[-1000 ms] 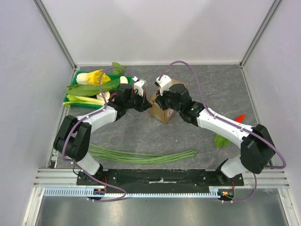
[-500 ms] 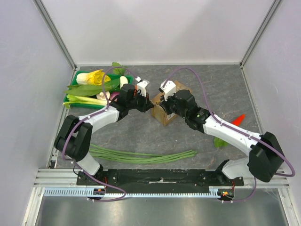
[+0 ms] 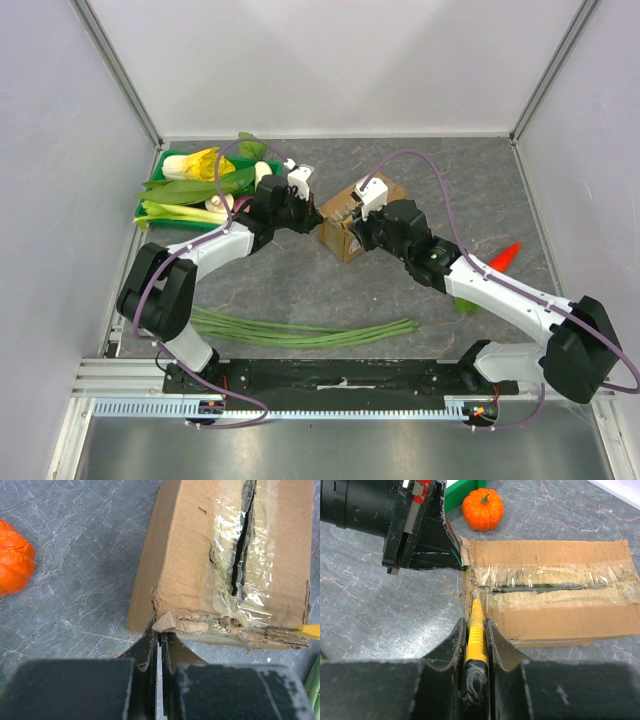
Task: Unpack the express box
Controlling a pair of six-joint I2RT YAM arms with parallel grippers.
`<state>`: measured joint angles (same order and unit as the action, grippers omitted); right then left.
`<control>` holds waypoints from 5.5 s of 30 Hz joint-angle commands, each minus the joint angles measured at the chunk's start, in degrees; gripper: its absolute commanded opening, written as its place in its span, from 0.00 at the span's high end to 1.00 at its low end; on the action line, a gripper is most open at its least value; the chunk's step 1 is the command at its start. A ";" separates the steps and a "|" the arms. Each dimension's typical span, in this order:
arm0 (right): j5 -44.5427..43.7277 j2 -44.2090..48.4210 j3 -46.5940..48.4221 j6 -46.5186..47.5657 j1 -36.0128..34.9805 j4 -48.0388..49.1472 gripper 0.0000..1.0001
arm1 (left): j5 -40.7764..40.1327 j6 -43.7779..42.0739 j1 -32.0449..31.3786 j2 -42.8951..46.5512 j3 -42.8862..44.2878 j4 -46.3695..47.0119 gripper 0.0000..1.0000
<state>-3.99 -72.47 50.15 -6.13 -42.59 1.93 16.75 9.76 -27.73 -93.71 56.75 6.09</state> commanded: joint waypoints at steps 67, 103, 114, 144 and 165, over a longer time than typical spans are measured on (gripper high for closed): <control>-0.32 -10.94 14.71 -1.08 0.05 3.95 1.00 | -9.02 -1.32 -2.95 1.87 -0.59 0.86 0.98; -3.66 -3.39 -0.66 12.63 0.14 5.19 1.00 | -14.20 -1.41 -2.86 -0.94 0.82 -0.46 0.98; -4.27 0.57 -1.64 14.39 0.31 0.63 1.00 | -14.73 -1.85 -2.86 -0.77 1.26 -0.73 0.98; 4.96 -12.87 12.52 10.79 0.22 10.28 1.00 | -9.19 -7.21 -3.04 1.60 0.03 0.07 0.98; 1.53 -10.76 10.93 11.67 0.22 11.34 1.00 | -10.07 -8.35 -3.04 1.07 -0.68 1.56 0.98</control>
<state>-1.45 -84.79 59.72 5.17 -42.52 10.26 7.62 4.29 -30.94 -93.38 56.62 7.14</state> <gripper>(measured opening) 0.222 0.033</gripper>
